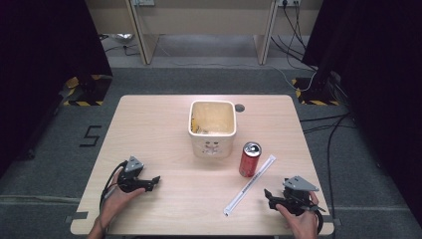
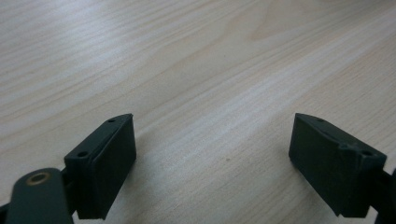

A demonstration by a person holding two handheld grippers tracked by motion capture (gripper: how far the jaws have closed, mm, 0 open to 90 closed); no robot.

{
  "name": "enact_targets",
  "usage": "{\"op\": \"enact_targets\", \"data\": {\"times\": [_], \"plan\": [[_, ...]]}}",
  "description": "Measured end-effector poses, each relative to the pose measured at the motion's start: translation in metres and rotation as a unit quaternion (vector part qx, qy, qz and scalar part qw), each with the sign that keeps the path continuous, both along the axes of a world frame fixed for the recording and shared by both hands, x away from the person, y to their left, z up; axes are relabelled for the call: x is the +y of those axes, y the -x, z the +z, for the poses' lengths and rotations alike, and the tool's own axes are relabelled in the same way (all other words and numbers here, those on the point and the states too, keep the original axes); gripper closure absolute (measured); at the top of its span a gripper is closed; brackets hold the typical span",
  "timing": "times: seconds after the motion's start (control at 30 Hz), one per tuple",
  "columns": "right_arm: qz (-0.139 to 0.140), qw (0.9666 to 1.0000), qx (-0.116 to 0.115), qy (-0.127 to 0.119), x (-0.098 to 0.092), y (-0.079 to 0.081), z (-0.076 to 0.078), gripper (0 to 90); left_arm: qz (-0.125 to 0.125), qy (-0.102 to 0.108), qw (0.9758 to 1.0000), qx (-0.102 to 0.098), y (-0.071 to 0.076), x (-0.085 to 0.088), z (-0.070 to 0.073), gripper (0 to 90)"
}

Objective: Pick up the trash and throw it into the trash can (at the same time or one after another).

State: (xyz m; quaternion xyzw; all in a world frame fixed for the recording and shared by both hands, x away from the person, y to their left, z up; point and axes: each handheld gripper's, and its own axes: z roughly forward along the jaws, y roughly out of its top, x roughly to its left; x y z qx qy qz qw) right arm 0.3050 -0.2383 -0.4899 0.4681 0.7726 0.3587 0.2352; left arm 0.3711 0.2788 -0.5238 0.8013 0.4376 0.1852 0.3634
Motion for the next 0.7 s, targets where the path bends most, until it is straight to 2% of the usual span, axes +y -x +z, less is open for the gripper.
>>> {"op": "enact_targets", "data": {"times": [0.17,0.4,0.7], "plan": [[0.011,0.9998,-0.017,0.001,0.008,0.003,0.013,15.4,-0.001,-0.001,1.0,0.0,0.0,0.0,0.0,14.1],[0.028,0.9993,-0.025,-0.001,0.018,0.003,0.021,15.5,-0.001,-0.001,1.0,0.0,0.0,0.0,0.0,14.1],[0.047,0.9981,-0.04,-0.007,0.032,-0.005,0.034,15.4,0.0,0.0,1.0,0.0,0.0,0.0,0.0,14.1]]}}
